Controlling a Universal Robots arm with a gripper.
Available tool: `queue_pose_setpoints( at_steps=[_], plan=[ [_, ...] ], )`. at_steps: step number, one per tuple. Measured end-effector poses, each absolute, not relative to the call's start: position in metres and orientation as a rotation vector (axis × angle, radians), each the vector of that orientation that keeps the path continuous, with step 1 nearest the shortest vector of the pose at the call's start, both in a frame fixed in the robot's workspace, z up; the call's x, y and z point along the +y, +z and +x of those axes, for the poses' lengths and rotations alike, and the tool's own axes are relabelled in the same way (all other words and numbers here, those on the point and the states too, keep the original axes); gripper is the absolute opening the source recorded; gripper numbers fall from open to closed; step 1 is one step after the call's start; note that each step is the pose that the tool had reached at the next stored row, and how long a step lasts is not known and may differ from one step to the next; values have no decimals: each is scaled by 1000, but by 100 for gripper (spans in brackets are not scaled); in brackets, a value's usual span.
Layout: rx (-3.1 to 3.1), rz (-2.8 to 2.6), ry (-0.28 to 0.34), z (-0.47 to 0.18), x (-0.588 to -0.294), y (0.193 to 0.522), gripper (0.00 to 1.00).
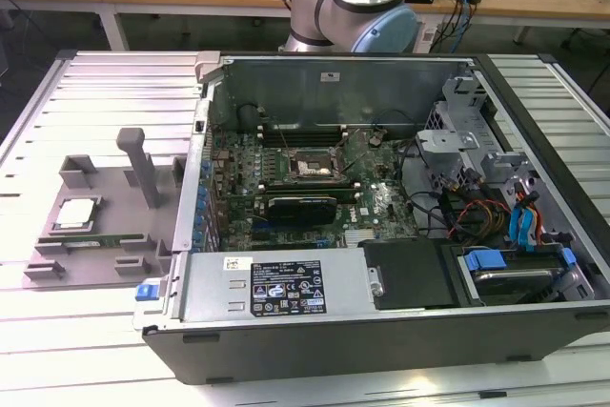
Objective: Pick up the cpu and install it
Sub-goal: 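Pick up the cpu and move it towards the insertion slot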
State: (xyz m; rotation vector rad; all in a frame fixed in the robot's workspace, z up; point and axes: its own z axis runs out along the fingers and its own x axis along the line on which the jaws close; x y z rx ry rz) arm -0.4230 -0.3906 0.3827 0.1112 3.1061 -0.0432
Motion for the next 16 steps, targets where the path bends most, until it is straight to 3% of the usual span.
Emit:
queue_pose_setpoints(
  at_steps=[16],
  plan=[
    [3106, 109, -43, -423, -391, 377, 54]
  ],
)
